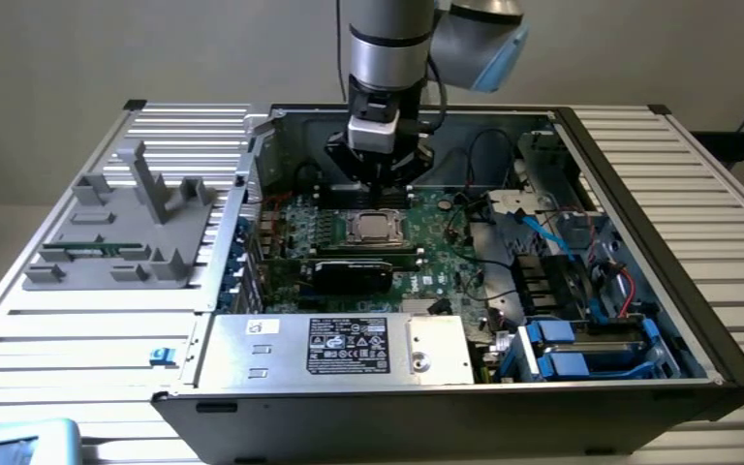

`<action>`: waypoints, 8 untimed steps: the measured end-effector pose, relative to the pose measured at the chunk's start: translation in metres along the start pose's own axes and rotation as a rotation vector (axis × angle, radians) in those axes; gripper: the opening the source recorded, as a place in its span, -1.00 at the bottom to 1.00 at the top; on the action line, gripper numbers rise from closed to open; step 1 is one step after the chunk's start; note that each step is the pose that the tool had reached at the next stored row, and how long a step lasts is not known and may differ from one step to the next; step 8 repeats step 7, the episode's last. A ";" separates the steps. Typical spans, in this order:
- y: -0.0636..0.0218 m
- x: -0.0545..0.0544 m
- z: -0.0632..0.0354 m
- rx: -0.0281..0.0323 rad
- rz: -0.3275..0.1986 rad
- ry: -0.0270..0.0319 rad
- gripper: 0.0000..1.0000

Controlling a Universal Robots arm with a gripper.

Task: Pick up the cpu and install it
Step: 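Install the second cpu locking lever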

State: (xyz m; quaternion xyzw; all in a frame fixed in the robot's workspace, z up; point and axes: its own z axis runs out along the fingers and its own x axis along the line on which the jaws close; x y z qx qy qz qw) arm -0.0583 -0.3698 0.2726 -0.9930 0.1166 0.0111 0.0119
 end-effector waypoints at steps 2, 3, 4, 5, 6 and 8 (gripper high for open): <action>-0.0003 0.001 -0.0003 -0.0006 0.000 0.0000 -0.76; -0.0003 0.001 -0.0003 -0.0006 0.000 0.0001 -0.76; -0.0002 0.001 -0.0003 -0.0007 0.000 0.0001 -0.76; -0.0003 0.001 -0.0004 -0.0008 0.000 0.0001 -0.76; -0.0002 0.001 -0.0004 -0.0008 0.000 0.0001 -0.76; -0.0002 0.001 -0.0004 -0.0008 0.000 0.0001 -0.76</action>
